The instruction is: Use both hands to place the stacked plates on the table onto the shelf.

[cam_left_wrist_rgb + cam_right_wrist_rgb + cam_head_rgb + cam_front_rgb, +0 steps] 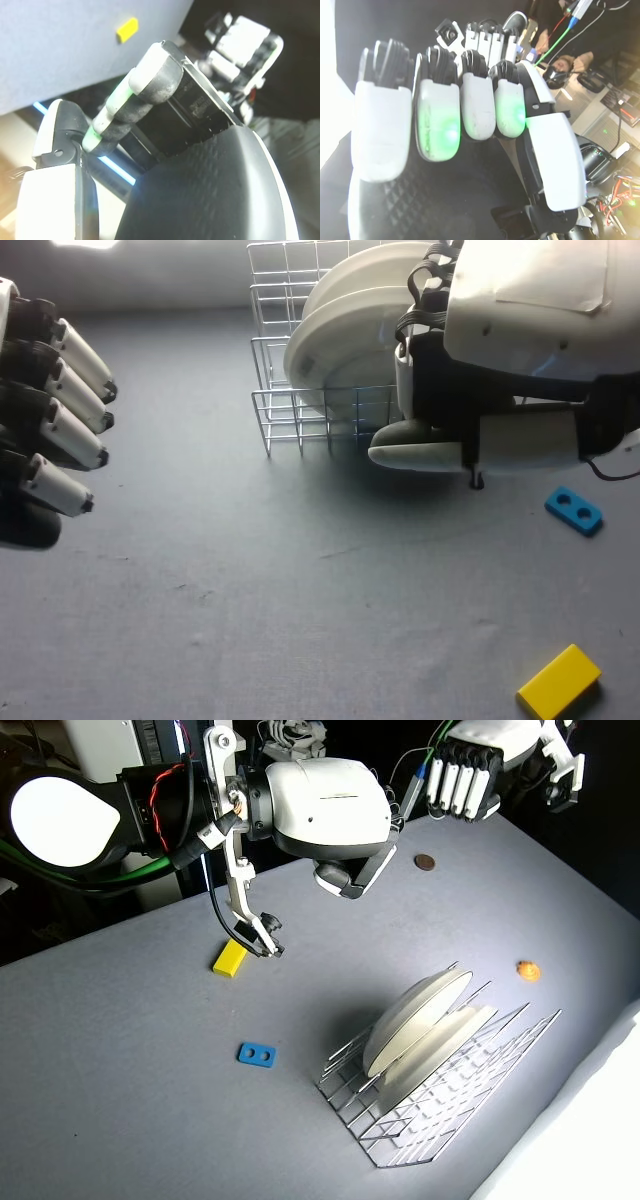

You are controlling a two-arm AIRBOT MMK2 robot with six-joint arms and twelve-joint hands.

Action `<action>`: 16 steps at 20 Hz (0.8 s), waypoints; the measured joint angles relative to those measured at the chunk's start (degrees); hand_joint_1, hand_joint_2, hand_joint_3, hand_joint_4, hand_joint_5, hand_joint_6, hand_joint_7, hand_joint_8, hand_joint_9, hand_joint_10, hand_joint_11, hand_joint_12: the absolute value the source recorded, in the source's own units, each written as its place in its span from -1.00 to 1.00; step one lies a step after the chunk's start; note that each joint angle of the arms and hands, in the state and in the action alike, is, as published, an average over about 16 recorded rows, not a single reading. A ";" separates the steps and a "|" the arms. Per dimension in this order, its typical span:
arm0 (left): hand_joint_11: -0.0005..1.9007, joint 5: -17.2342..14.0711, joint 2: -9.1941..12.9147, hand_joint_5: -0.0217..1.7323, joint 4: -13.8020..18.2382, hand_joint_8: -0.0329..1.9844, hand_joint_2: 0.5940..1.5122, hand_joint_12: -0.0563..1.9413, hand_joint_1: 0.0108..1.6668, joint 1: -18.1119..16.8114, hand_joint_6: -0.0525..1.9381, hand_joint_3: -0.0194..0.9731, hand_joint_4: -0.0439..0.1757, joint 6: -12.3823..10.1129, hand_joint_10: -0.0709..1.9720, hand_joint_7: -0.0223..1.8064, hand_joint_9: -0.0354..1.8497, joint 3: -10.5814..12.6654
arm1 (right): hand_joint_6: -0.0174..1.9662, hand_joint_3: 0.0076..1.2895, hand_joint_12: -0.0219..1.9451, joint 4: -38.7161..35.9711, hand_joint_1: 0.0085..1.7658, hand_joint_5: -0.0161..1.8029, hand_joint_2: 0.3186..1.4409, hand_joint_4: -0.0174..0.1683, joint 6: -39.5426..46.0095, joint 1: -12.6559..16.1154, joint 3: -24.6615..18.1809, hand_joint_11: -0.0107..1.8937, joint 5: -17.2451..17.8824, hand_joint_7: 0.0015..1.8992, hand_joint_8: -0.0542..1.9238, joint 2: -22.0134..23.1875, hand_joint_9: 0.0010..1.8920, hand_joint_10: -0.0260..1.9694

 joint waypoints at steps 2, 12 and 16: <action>0.33 -0.87 -0.01 0.50 0.55 0.93 0.28 0.99 0.10 -0.27 1.00 -0.99 0.84 0.06 0.94 0.45 0.40 -0.18 | 0.98 -0.99 0.97 -0.29 -0.36 0.87 0.81 0.93 0.00 -0.02 0.00 1.00 0.27 0.81 0.99 0.00 0.95 0.95; 0.32 -3.07 0.01 0.50 1.24 0.93 0.28 0.99 0.11 -0.67 1.00 -0.99 0.84 0.44 0.94 0.49 0.44 -0.77 | 0.98 -0.99 0.97 -1.67 -0.36 0.87 0.82 0.93 0.00 -0.25 0.00 1.00 1.37 0.78 0.99 -0.01 0.93 0.95; 0.32 -3.49 0.01 0.50 1.57 0.93 0.28 0.99 0.11 -0.66 1.00 -0.99 0.84 0.45 0.94 0.50 0.45 -0.74 | 0.98 -0.99 0.97 -1.83 -0.36 0.86 0.82 0.93 0.00 -0.36 0.00 1.00 1.63 0.76 0.99 -0.01 0.91 0.95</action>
